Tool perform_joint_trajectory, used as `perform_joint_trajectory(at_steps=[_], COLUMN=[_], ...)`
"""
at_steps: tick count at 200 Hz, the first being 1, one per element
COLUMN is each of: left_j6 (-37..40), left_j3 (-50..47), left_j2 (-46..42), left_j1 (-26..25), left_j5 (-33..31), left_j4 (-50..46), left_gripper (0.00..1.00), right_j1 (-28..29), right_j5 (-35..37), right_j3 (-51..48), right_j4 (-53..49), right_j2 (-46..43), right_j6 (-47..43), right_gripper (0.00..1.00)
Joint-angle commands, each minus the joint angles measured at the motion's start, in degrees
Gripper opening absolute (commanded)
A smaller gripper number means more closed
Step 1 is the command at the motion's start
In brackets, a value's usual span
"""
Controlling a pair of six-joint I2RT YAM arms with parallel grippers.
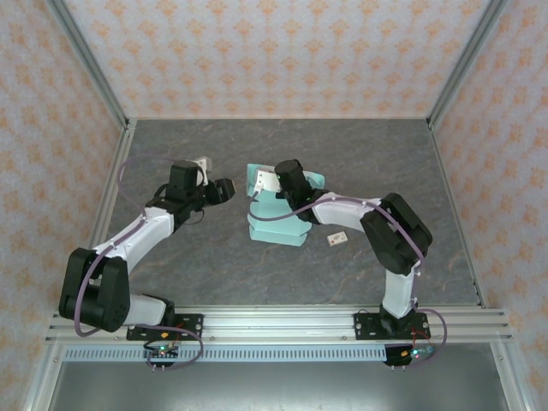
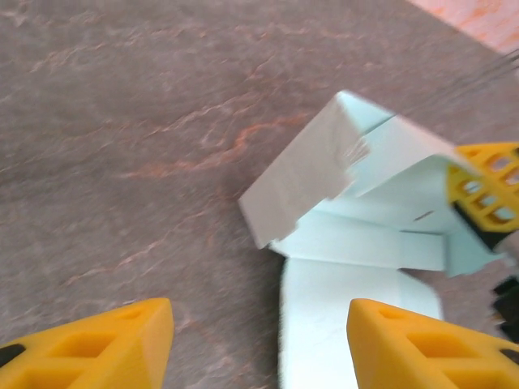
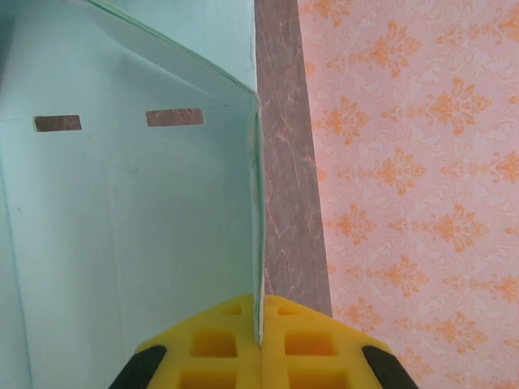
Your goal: Fold the paper box
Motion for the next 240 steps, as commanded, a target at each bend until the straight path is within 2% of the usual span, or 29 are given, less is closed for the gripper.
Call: perform_joint_trajectory(at_steps=[1, 37, 67, 112, 157, 204, 240], left_j6=[-3.08, 0.74, 5.02, 13.15, 19.4, 22.35, 23.61], left_j3=[4.36, 2.11, -1.45, -1.64, 0.69, 6.22, 8.22], left_j2=[0.27, -2.78, -3.12, -2.44, 4.0, 12.64, 16.59], left_j1=[0.34, 0.21, 0.07, -3.95, -4.44, -4.4, -4.14], left_j5=[3.83, 2.7, 6.47, 6.59, 3.86, 9.87, 10.06], left_j4=[-1.26, -3.45, 0.42, 2.48, 6.55, 7.26, 6.45], left_gripper=[0.58, 0.56, 0.57, 0.59, 0.62, 0.62, 0.62], right_j1=[-0.9, -2.09, -3.4, -4.64, -6.05, -7.79, -9.47], right_j5=[-3.68, -7.79, -12.42, -18.13, -21.81, -26.14, -31.14], right_j3=[1.42, 6.57, 11.73, 18.84, 21.95, 25.24, 29.15], right_j4=[-2.44, -15.51, -27.98, -42.15, -47.48, -50.67, -54.49], right_j2=[-3.63, -6.59, -8.57, -8.95, -7.24, -4.18, -1.48], right_j6=[4.58, 13.3, 19.29, 24.69, 26.44, 28.18, 29.49], right_gripper=[0.0, 0.0, 0.0, 0.0, 0.0, 0.0, 0.0])
